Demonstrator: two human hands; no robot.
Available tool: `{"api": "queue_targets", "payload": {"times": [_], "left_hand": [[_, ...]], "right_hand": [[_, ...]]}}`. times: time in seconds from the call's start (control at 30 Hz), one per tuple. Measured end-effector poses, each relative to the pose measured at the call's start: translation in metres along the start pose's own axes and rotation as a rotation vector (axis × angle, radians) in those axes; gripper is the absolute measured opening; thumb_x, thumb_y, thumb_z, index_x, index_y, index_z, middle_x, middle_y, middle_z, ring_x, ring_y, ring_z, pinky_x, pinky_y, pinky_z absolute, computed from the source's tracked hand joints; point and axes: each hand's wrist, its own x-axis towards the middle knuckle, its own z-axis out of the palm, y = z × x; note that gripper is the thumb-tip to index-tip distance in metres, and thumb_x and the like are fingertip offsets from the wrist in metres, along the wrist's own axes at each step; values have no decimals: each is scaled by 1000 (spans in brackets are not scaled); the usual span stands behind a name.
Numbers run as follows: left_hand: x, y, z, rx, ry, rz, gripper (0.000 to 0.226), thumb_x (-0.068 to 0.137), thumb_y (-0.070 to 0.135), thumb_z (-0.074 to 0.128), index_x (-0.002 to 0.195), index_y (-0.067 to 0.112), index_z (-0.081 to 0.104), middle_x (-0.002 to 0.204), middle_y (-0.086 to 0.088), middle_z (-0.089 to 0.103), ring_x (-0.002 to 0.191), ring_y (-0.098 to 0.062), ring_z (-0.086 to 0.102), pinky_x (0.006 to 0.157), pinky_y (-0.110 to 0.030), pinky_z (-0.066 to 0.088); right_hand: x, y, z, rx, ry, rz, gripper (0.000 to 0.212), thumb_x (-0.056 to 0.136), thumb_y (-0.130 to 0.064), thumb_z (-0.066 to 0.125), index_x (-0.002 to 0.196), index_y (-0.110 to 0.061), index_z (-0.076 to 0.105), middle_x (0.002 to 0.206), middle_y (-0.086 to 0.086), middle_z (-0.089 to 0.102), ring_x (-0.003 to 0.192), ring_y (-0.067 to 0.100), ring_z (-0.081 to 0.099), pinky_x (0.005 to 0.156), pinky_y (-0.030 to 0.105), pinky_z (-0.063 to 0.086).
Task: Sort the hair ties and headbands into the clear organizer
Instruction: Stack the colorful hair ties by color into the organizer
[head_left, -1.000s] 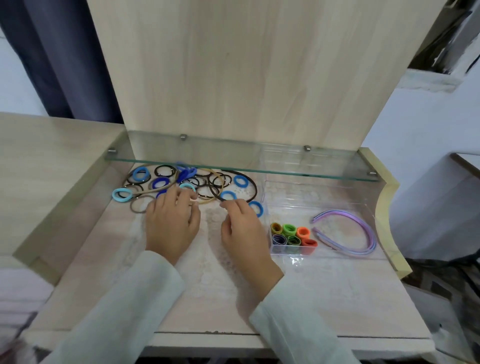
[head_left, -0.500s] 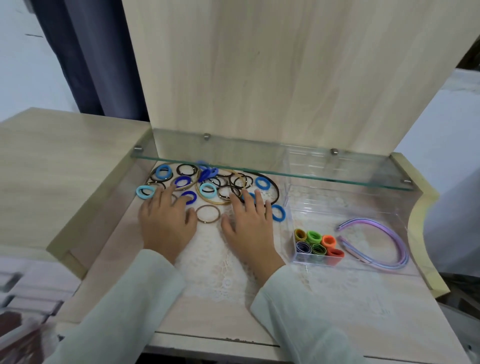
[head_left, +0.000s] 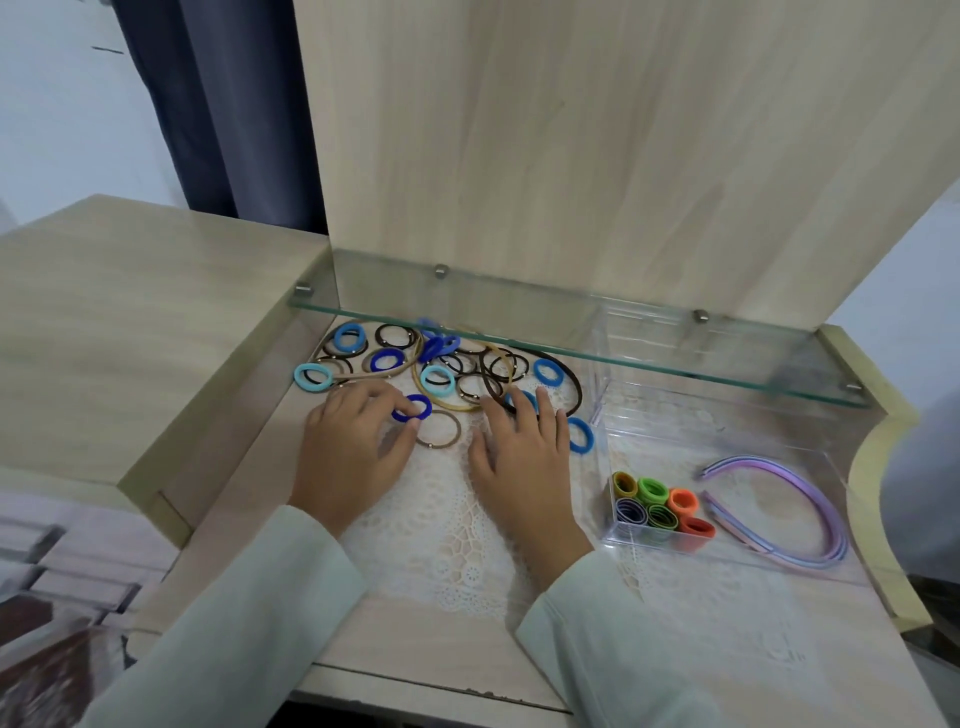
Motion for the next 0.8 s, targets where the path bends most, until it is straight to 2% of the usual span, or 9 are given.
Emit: {"api": "queue_targets", "payload": {"times": [0.13,0.33,0.63,0.73,0.8], "left_hand": [[-9,-2,-10,-134,-204,110,17,90,39,59,97,27,68,105,15,62,94,-8,61,78,-44,51],[-10,-8,-16,-212,-286,178,16,90,40,61,101,32,69,110,19,64,102,-5,61,82,-45,50],[-9,-18,-15,-212,-327,218,13,87,44,64,97,38,70,113,22,65,108,-4,61,85,-47,50],[-4,-16,-15,-284,-288,168,15,88,42,66,97,35,75,113,20,67,106,-2,62,86,-45,51],[0,-16,-17,-226,-217,121,19,90,43,63,101,34,76,113,21,67,107,-1,61,89,-44,49]], "right_hand": [[1,0,1,-7,5,0,44,96,-40,38,138,-31,45,151,3,36,145,30,18,117,48,8],[-1,1,1,-13,19,-3,40,95,-39,41,134,-34,50,149,3,39,143,32,22,117,49,11],[0,1,2,-19,24,0,39,94,-38,44,132,-35,52,145,5,45,141,33,27,116,51,14],[1,1,3,-20,15,2,40,94,-39,42,133,-36,51,144,5,46,141,32,26,116,50,13],[1,1,2,-18,12,-3,40,95,-39,41,133,-36,50,144,5,45,141,31,26,116,50,12]]}}
